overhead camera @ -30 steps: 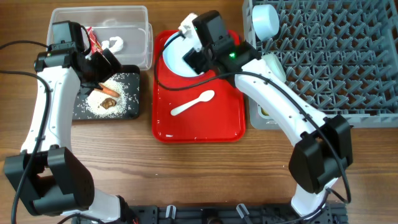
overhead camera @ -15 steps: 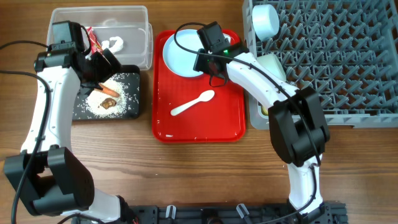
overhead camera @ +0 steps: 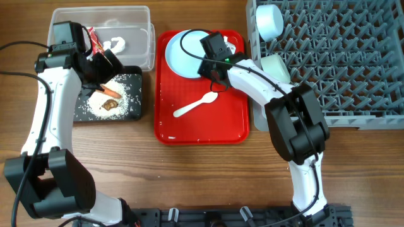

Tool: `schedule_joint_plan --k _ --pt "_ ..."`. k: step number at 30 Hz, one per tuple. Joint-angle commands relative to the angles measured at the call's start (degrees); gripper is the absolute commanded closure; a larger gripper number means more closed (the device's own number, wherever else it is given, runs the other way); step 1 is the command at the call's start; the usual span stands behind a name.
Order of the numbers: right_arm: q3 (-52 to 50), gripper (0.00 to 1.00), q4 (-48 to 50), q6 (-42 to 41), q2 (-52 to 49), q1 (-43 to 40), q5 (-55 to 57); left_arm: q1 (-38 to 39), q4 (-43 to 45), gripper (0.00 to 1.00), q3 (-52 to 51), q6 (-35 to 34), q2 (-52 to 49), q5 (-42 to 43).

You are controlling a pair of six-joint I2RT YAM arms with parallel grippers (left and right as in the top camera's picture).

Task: Sort waste into correct bins and load items into the dishwasher rack
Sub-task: 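Grasp white plate edge with right gripper and lift it, then stand white plate upright in dish rack with right gripper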

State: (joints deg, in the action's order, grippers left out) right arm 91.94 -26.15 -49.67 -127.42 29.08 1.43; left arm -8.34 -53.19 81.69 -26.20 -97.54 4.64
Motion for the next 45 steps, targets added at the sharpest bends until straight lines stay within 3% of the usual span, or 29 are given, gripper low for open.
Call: schedule_joint_plan --k 1,8,13,18,22,27,31,34,37,40,42,45 --pt "-0.57 0.78 -3.61 1.05 -1.60 -0.24 -7.02 0.24 -0.02 0.00 0.07 0.28 0.68 0.70" --pt "-0.35 0.72 -8.85 8.46 -1.38 -1.49 -22.16 0.24 -0.02 0.00 0.07 0.28 0.68 0.68" --pt "0.24 0.96 -7.50 3.06 -1.38 -2.91 -13.05 0.24 -0.02 0.00 0.07 0.28 0.68 0.68" --pt "1.97 0.96 -9.86 3.48 -1.14 -2.91 -13.40 0.24 -0.02 0.00 0.07 0.28 0.68 0.68" --pt "3.76 0.96 -10.36 11.23 5.49 -3.34 -7.17 0.24 -0.02 0.00 0.07 0.28 0.68 0.68" --pt "3.76 0.96 -8.41 28.44 21.66 -3.37 12.98 0.24 -0.02 0.00 0.07 0.28 0.68 0.68" --pt "3.76 0.96 -8.37 35.60 28.94 -3.63 47.71 0.24 -0.02 0.00 0.07 0.28 0.68 0.68" --pt "3.61 0.96 -8.20 41.22 29.00 -6.08 63.54 0.24 -0.02 0.00 0.07 0.28 0.68 0.68" --pt "3.30 0.96 -7.96 40.65 29.00 -12.00 65.57 0.24 -0.02 0.00 0.07 0.28 0.68 0.70" --pt "3.28 0.96 -5.29 43.32 28.72 -18.16 60.06 0.24 -0.02 0.00 0.07 0.28 0.68 0.70" --pt "3.23 0.96 2.16 57.24 26.93 -22.18 52.33 0.24 -0.02 0.00 0.07 0.28 0.68 0.68" --pt "3.23 0.96 6.69 68.35 23.87 -23.56 51.12 0.24 -0.02 0.00 0.07 0.28 0.68 0.68"
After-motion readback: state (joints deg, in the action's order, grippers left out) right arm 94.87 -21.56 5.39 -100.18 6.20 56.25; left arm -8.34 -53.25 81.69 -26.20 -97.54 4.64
